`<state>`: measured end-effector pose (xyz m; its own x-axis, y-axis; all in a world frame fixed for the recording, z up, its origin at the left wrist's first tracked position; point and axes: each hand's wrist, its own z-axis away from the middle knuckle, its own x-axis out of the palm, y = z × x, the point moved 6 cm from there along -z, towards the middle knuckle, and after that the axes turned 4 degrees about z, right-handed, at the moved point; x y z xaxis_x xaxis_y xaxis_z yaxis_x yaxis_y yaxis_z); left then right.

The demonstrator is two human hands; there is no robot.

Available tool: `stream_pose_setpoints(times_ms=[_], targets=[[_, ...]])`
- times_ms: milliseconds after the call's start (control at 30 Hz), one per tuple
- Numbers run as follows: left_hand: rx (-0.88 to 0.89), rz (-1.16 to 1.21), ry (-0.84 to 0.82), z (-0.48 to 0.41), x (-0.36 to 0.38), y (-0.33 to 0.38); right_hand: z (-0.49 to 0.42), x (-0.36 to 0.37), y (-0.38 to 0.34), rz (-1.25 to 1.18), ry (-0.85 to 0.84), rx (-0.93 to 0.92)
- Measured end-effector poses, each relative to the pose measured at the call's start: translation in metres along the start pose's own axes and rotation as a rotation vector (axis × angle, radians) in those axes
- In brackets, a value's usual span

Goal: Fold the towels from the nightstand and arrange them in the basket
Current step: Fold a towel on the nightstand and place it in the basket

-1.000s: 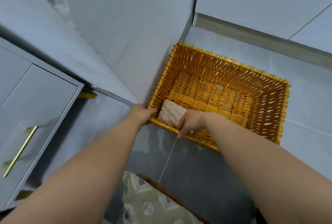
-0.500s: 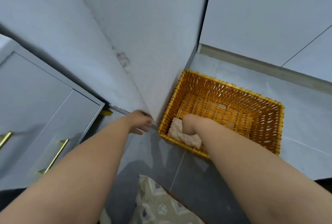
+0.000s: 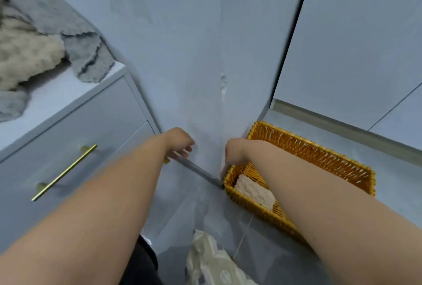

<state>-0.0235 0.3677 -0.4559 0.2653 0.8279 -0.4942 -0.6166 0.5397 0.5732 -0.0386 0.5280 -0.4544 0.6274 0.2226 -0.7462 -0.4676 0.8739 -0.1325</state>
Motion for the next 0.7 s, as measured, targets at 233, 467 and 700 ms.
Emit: stream_pose_setpoints(times_ms=[233,467,700], targets=[[0.175,-0.015,0.172,0.054,-0.086,0.001,0.012,-0.050,-0.077,-0.169,-0.036,-0.090],[0.445,0.099,0.570,0.113,-0.184,0.019,0.019,-0.131,-0.132,0.060,0.340,-0.153],[0.501,-0.032,0.926,0.153,-0.273,0.004,0.029,-0.213,-0.168,0.014,0.679,-0.218]])
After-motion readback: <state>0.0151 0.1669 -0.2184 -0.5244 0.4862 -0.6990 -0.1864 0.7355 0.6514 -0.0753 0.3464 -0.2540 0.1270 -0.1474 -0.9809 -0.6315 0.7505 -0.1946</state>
